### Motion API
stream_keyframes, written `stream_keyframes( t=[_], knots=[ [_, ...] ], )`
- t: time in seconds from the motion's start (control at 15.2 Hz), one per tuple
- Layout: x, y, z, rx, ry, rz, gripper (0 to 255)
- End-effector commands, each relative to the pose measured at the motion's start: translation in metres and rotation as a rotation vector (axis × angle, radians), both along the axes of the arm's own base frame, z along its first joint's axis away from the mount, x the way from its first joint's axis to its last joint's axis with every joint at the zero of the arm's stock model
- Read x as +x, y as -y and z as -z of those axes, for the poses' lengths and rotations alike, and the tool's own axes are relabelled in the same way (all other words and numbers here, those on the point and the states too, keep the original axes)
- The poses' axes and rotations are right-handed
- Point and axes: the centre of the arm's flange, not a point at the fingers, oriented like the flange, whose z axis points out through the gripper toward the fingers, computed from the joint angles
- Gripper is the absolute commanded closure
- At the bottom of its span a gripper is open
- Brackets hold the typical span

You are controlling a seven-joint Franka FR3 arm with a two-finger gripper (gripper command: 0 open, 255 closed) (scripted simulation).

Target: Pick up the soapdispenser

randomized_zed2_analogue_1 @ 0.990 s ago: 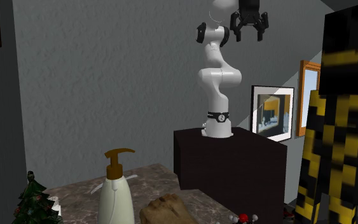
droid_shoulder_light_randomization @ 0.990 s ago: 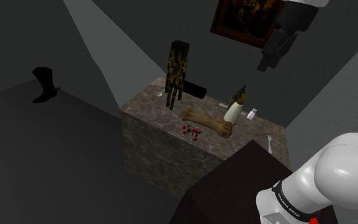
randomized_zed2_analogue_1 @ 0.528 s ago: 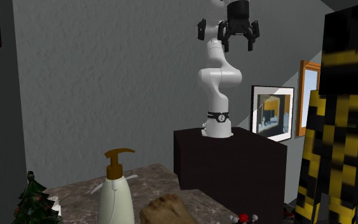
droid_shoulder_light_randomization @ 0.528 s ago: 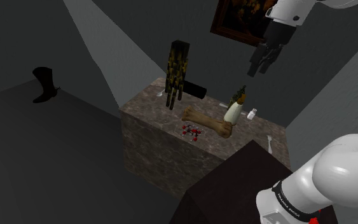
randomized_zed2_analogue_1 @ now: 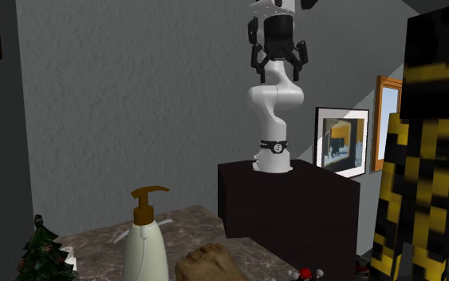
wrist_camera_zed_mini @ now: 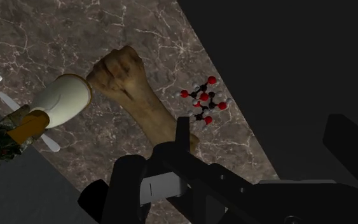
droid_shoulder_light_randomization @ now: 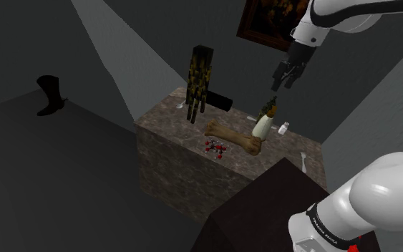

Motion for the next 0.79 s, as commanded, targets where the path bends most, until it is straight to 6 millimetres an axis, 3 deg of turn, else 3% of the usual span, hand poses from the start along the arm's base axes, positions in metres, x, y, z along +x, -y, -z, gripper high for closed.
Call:
stream_keyframes(
  t=[0.0, 0.73],
  knots=[
    [0.009, 0.020, 0.015, -0.003, 0.001, 0.018, 0],
    [0.056, 0.129, 0.097, -0.012, -0.001, 0.114, 0]
  ],
)
